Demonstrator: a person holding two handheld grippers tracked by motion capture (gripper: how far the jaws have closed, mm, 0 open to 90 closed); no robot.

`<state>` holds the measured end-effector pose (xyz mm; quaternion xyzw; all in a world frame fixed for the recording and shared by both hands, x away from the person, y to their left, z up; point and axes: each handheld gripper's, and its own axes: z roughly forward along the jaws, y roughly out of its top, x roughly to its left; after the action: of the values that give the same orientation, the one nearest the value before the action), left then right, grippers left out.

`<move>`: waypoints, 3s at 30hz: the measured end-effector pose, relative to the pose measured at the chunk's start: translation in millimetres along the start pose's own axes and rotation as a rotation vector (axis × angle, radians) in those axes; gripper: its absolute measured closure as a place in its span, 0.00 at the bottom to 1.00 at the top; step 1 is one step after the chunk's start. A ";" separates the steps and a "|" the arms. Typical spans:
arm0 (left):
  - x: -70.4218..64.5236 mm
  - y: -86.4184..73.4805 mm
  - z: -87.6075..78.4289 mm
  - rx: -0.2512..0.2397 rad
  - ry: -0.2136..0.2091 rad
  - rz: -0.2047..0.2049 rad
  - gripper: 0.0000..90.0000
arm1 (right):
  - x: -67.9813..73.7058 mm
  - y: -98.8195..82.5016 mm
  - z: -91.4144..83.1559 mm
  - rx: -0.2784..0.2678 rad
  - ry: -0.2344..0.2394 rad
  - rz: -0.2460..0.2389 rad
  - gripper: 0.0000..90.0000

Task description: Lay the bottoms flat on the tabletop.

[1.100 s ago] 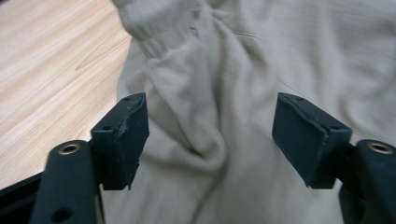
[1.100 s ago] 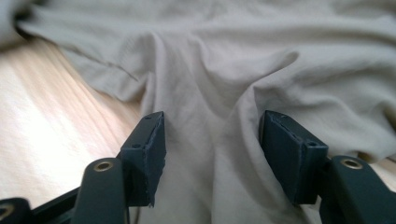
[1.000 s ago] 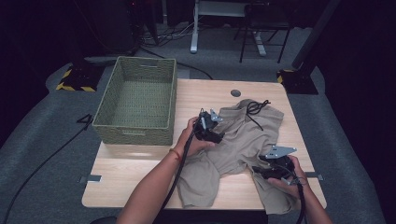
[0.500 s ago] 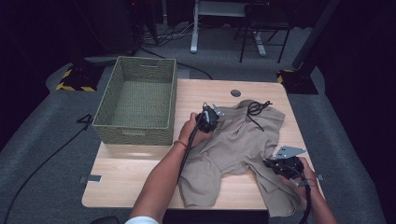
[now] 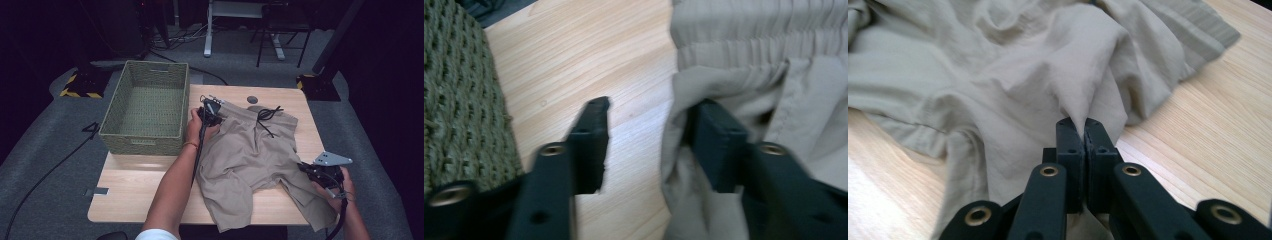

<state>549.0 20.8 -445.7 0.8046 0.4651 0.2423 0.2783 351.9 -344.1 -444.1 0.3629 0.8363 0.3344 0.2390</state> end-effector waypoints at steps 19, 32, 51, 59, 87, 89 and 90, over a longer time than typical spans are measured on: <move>-96.9 -44.2 -87.5 -0.087 -0.470 0.435 0.24 | 49.2 21.5 16.7 -0.037 0.191 -0.112 0.64; -83.5 -115.7 -70.8 0.048 -0.526 0.489 0.66 | 12.6 16.4 -16.1 -0.115 -0.001 -0.001 0.44; -153.7 -104.3 -118.0 -0.127 -0.681 0.588 0.26 | -15.4 -6.0 33.0 0.032 -0.033 0.070 0.44; -237.1 -90.6 -94.1 -0.071 -0.727 0.693 0.21 | -21.4 -12.2 38.9 0.051 -0.049 0.087 0.44; -73.3 -105.8 -156.9 -0.215 -0.500 0.520 0.95 | -13.1 40.7 105.7 0.088 0.044 -0.033 0.56; -62.3 -114.4 -153.6 -0.192 -0.462 0.509 0.95 | -13.6 40.9 108.6 0.093 0.071 -0.048 0.59; -57.9 -118.7 -150.8 -0.178 -0.448 0.499 0.95 | -12.8 41.5 111.1 0.102 0.078 -0.061 0.66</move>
<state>352.3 52.2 -423.4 0.8994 0.1582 0.1598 0.3749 449.8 -289.8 -485.3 0.3358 0.8715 0.2980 0.1975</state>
